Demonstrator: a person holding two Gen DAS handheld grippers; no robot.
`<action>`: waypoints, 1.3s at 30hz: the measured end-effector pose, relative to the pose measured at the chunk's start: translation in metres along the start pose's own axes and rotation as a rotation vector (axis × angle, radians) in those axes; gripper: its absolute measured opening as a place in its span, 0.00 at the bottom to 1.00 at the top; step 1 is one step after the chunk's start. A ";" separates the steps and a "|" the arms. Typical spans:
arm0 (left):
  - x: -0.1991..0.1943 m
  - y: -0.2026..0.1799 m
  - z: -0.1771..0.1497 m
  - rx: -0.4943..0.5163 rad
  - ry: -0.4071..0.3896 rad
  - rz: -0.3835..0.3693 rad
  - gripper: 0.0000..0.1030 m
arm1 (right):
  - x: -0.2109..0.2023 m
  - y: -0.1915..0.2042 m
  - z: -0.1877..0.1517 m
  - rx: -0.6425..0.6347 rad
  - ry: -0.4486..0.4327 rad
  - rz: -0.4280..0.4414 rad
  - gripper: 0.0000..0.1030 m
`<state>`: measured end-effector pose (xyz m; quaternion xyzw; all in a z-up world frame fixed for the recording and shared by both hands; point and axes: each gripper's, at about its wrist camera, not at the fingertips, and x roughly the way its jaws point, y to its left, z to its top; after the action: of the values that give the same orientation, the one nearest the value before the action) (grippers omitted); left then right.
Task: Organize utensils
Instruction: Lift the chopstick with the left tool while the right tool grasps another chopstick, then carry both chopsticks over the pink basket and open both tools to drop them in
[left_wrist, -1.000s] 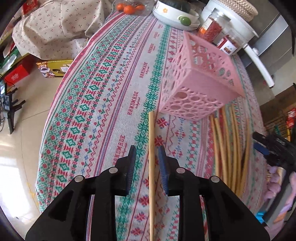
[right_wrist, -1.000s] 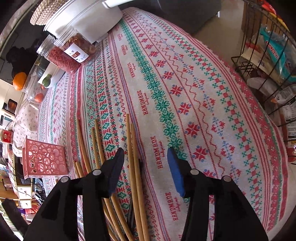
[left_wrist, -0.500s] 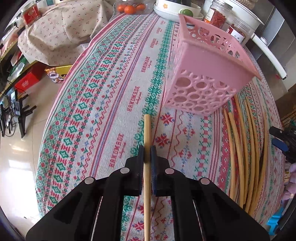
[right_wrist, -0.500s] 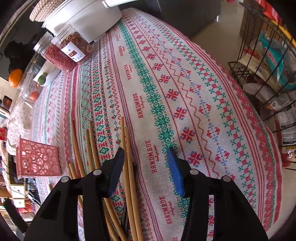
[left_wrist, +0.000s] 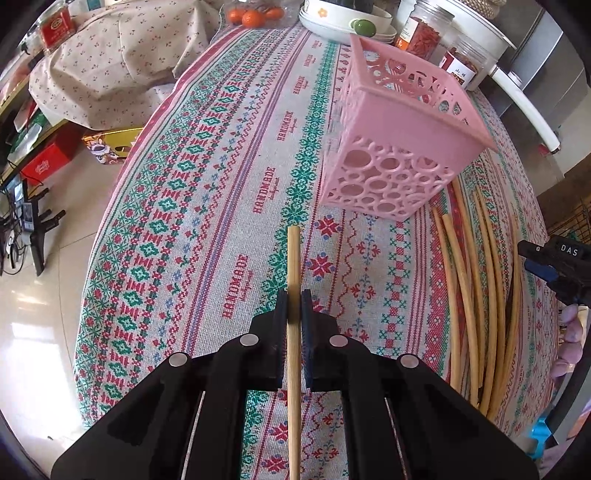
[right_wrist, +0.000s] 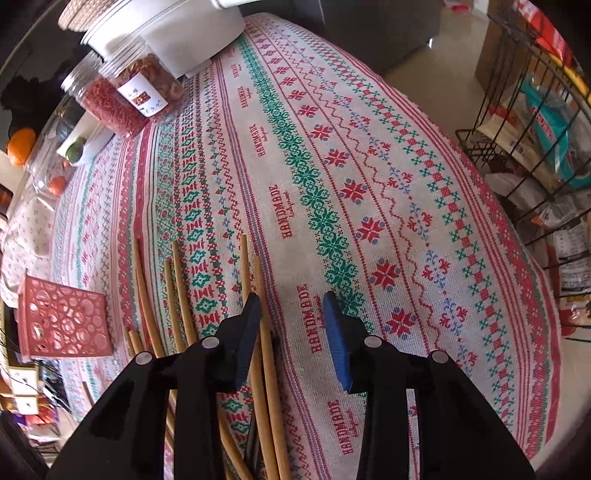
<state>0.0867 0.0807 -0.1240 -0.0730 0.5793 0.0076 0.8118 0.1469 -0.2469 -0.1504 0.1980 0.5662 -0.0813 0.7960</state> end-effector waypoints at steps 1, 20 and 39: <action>0.000 0.000 -0.001 -0.001 0.000 -0.002 0.06 | 0.001 0.004 0.000 -0.012 -0.003 -0.018 0.34; 0.013 0.007 0.019 -0.006 0.042 -0.055 0.14 | -0.041 -0.002 -0.009 -0.048 -0.173 0.049 0.05; -0.056 0.006 -0.013 0.079 -0.150 -0.159 0.06 | -0.167 -0.015 -0.084 -0.157 -0.429 0.278 0.05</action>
<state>0.0557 0.0894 -0.0765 -0.0862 0.5091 -0.0743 0.8532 0.0109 -0.2418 -0.0211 0.1898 0.3565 0.0329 0.9142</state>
